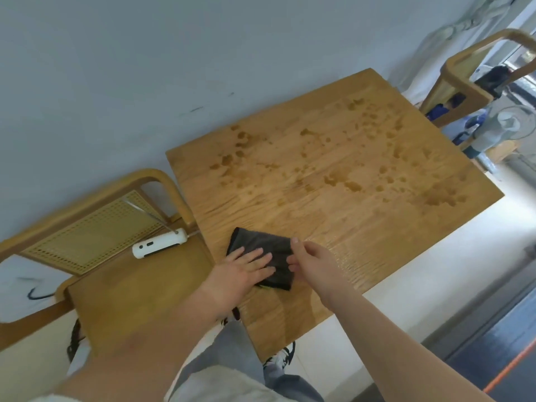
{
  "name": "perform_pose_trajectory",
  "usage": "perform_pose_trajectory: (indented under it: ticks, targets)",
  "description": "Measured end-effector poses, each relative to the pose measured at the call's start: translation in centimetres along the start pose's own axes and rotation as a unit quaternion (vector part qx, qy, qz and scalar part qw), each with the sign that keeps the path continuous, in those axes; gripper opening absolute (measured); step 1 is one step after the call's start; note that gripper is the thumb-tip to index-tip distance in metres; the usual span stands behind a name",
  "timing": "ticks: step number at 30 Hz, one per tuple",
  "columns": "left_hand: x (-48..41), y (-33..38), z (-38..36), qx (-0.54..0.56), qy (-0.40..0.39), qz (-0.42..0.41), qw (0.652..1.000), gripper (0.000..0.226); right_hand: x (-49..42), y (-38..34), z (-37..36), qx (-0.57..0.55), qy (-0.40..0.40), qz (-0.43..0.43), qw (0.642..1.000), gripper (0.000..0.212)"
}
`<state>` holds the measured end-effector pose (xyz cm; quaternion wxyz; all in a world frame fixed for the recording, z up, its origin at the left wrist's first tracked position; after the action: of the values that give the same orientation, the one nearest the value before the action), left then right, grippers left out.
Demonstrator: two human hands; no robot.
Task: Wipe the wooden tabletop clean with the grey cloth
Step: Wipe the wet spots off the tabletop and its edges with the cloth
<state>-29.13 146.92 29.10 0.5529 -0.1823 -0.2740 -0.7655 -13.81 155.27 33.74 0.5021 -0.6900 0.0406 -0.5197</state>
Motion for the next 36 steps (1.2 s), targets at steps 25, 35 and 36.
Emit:
perform_pose_trajectory:
  ticks: [25, 35, 36]
  targets:
    - [0.0, -22.6, 9.9, 0.169, -0.077, 0.228, 0.956, 0.078, -11.4, -6.9, -12.7, 0.596, 0.013, 0.079, 0.799, 0.068]
    - [-0.1, -24.3, 7.3, 0.147, -0.12, 0.197, 0.962, 0.115, -16.2, -8.3, -2.9, 0.542, 0.06, -0.034, 0.838, 0.076]
    - [0.0, -24.3, 7.2, 0.149, -0.125, 0.191, 0.962, 0.116, -16.3, -8.5, -3.1, 0.529, 0.072, -0.036, 0.845, 0.075]
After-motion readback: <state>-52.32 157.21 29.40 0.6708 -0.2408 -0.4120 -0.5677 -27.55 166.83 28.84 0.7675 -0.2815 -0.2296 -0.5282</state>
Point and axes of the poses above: each hand's wrist, its own x-axis away from the middle knuckle, its own z-axis out of the back of the hand, y = z × x, the point moved 9 cm from there along -x, towards the middle knuckle, and after that the axes turned 14 degrees about -y, right-handed, at the moved point
